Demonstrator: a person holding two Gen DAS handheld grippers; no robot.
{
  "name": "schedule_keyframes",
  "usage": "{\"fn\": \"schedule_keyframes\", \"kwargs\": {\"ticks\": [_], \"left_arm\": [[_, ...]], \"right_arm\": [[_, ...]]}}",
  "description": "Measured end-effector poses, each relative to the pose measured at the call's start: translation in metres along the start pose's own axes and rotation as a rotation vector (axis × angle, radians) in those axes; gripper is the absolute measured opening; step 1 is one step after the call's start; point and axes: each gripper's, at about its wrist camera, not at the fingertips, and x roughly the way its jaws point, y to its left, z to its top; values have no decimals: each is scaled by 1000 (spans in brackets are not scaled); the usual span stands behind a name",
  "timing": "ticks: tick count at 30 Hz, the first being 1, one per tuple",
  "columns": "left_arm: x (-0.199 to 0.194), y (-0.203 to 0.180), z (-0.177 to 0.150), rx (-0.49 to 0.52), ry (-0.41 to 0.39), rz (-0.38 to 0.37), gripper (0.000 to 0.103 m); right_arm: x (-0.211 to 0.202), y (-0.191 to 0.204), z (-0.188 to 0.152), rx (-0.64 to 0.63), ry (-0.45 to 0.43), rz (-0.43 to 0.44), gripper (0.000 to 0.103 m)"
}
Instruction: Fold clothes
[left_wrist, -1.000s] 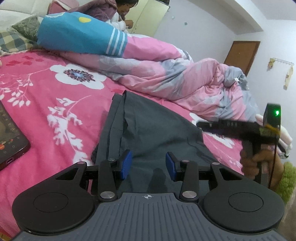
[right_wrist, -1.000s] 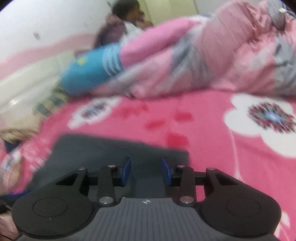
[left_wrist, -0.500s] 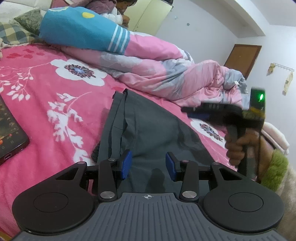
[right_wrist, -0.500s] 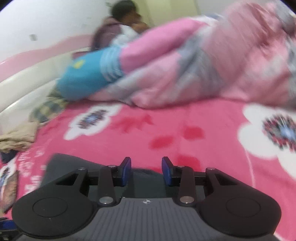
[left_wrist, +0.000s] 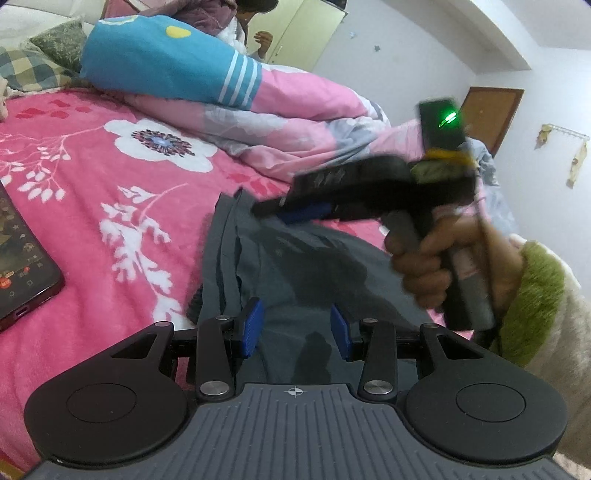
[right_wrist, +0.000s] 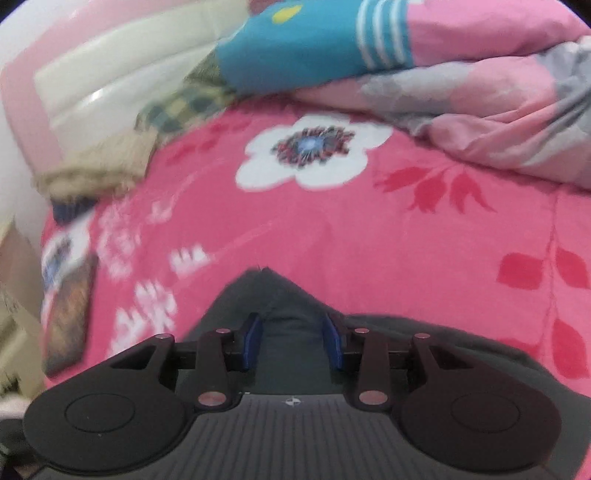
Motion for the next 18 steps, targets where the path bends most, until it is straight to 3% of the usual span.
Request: {"fn": "schedule_keyframes", "kwargs": {"ticks": [3, 8, 14, 18], "left_arm": [[1, -1, 0, 3, -1, 4, 40], [1, -1, 0, 3, -3, 11, 40], [2, -3, -2, 21, -7, 21, 40], [3, -3, -2, 22, -11, 24, 40]], "right_arm": [[-2, 9, 3, -35, -20, 0, 39], [27, -1, -6, 1, 30, -38, 41], [-54, 2, -7, 9, -77, -51, 41], [-117, 0, -37, 16, -140, -108, 42]]}}
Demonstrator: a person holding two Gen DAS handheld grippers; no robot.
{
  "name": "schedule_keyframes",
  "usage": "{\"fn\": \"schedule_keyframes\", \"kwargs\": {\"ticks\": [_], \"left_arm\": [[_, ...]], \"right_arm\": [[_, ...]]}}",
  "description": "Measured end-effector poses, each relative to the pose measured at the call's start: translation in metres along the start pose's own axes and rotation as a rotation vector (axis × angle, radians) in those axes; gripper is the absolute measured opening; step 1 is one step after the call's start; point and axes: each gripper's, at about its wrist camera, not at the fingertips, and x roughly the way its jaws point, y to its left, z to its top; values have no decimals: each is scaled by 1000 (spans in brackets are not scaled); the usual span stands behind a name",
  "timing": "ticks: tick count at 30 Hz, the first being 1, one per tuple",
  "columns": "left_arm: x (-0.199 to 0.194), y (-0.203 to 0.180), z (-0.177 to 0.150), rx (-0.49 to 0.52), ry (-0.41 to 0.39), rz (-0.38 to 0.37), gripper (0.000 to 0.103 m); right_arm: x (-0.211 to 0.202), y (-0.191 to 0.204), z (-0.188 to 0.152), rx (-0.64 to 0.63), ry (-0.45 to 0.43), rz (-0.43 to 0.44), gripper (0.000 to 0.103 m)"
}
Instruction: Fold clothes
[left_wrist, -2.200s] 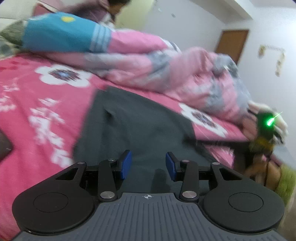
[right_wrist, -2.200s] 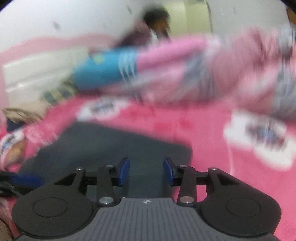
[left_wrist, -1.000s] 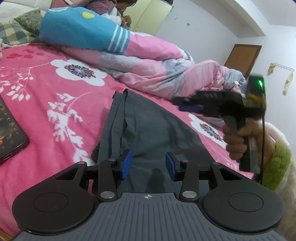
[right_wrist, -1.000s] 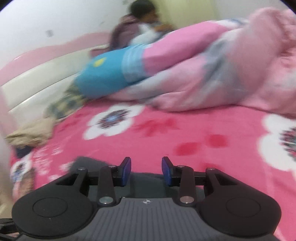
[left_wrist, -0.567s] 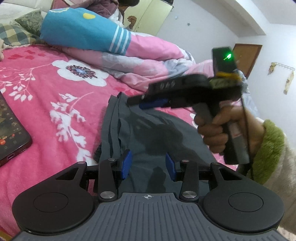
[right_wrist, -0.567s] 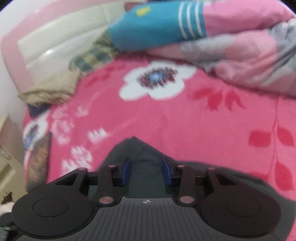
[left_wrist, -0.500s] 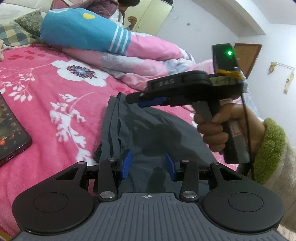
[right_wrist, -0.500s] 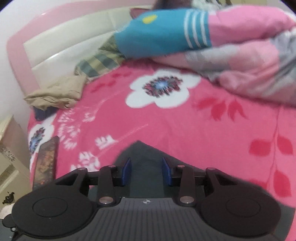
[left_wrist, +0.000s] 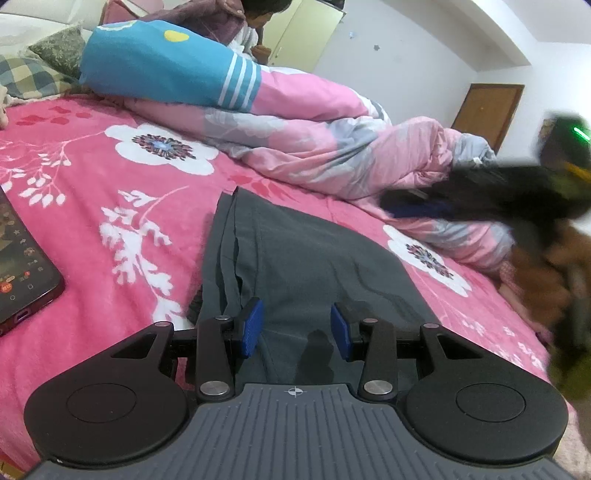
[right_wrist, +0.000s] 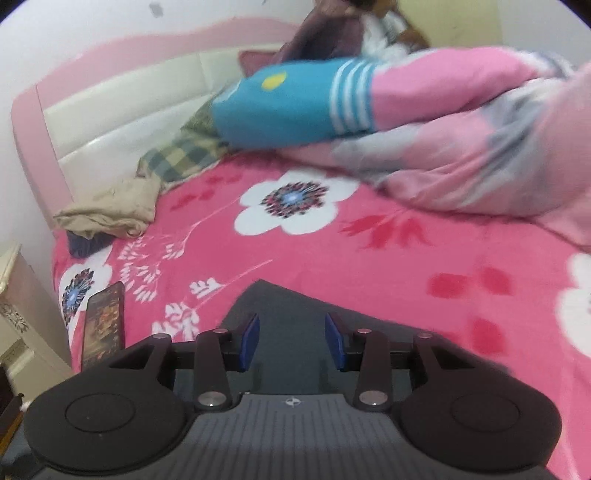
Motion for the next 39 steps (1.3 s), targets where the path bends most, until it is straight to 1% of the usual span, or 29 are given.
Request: {"fn": "schedule_keyframes", "kwargs": {"ticks": [3, 5, 7, 8, 9, 13, 14, 17, 20, 22, 24, 25, 27, 28, 29, 30, 32, 34, 35, 36, 38, 39], "left_arm": [[0, -1, 0, 2, -2, 5, 40], [0, -2, -1, 3, -2, 9, 41], [0, -2, -1, 5, -3, 13, 41], [0, -3, -1, 6, -3, 15, 41], [1, -3, -1, 6, -1, 17, 41], [1, -6, 2, 16, 11, 32, 41], [1, -7, 2, 17, 15, 36, 41], [1, -8, 3, 13, 20, 44, 41], [0, -12, 5, 18, 25, 62, 41], [-2, -16, 7, 33, 25, 80, 41], [-8, -23, 10, 52, 11, 108, 42], [-11, -26, 12, 62, 4, 122, 44], [-21, -37, 16, 108, -29, 157, 57], [-25, -44, 17, 142, -45, 166, 60], [-28, -52, 17, 176, -57, 168, 64], [-31, -60, 18, 209, -69, 171, 70], [-31, -76, 19, 260, -69, 163, 76], [-21, -91, 17, 286, -35, 150, 82], [-14, -97, 15, 298, -6, 148, 89], [-5, -101, 13, 310, 35, 153, 95], [16, -107, 4, 332, 127, 187, 97], [26, -108, 0, 339, 174, 208, 97]], "right_arm": [[-31, -4, -30, 5, -20, -55, 42], [-43, -6, -52, 12, -16, -75, 42], [-47, -5, -77, 8, -14, -92, 42], [-46, -3, -88, -15, 0, -113, 42], [-43, -2, -94, -29, 10, -132, 42], [-35, 4, -113, -73, 40, -205, 42], [-41, 8, -111, -72, 20, -208, 42], [-74, 20, -100, -62, -98, -193, 42], [-93, 23, -104, -66, -148, -197, 42], [-90, 20, -117, -55, -135, -209, 42], [-73, 14, -136, -46, -77, -225, 42], [-71, 12, -141, -38, -73, -229, 42], [-68, 10, -149, -21, -77, -236, 42], [-67, 9, -154, -12, -79, -240, 42], [-65, 7, -158, -3, -81, -243, 42], [-71, 9, -157, -5, -105, -244, 42], [-83, 14, -154, -22, -160, -238, 42], [-92, 19, -156, -49, -203, -216, 42], [-95, 21, -158, -61, -215, -198, 42], [-90, 22, -162, -68, -191, -189, 43], [-75, 23, -171, -83, -118, -190, 43], [-74, 25, -173, -101, -114, -205, 43]]}}
